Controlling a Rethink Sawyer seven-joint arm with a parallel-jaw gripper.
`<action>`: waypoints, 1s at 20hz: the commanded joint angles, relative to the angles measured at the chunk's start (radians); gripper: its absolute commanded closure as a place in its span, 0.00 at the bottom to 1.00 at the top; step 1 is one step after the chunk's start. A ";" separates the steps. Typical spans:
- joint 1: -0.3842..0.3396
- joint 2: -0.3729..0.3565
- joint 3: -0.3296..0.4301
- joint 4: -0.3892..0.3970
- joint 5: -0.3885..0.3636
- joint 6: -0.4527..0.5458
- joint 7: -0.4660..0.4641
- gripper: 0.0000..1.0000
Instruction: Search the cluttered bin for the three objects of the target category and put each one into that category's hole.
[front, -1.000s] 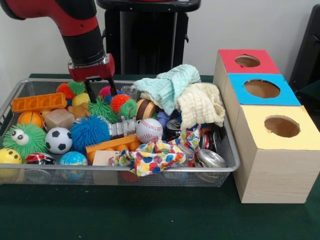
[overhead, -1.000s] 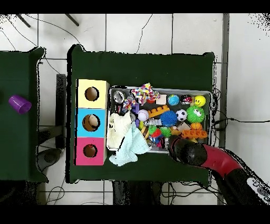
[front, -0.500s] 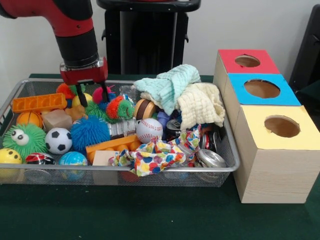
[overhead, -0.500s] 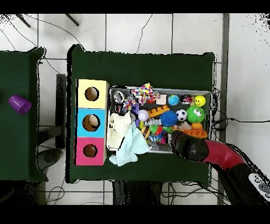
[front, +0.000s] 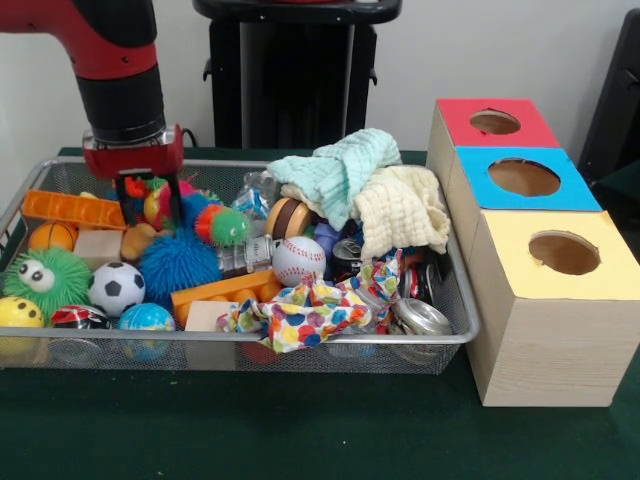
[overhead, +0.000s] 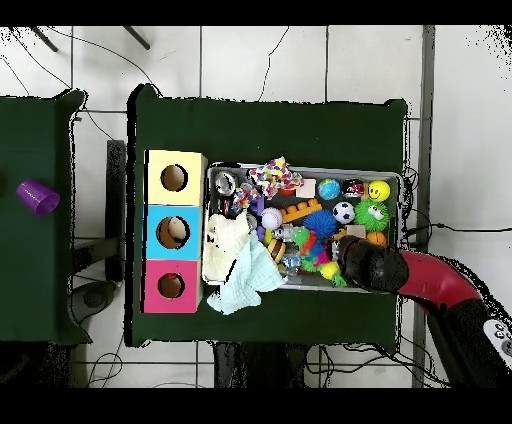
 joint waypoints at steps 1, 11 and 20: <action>-0.021 0.059 0.052 -0.152 -0.086 0.070 -0.170 0.00; -0.063 0.109 0.082 -0.179 -0.117 0.060 -0.199 0.00; -0.076 0.135 0.105 -0.220 -0.138 0.071 -0.227 0.00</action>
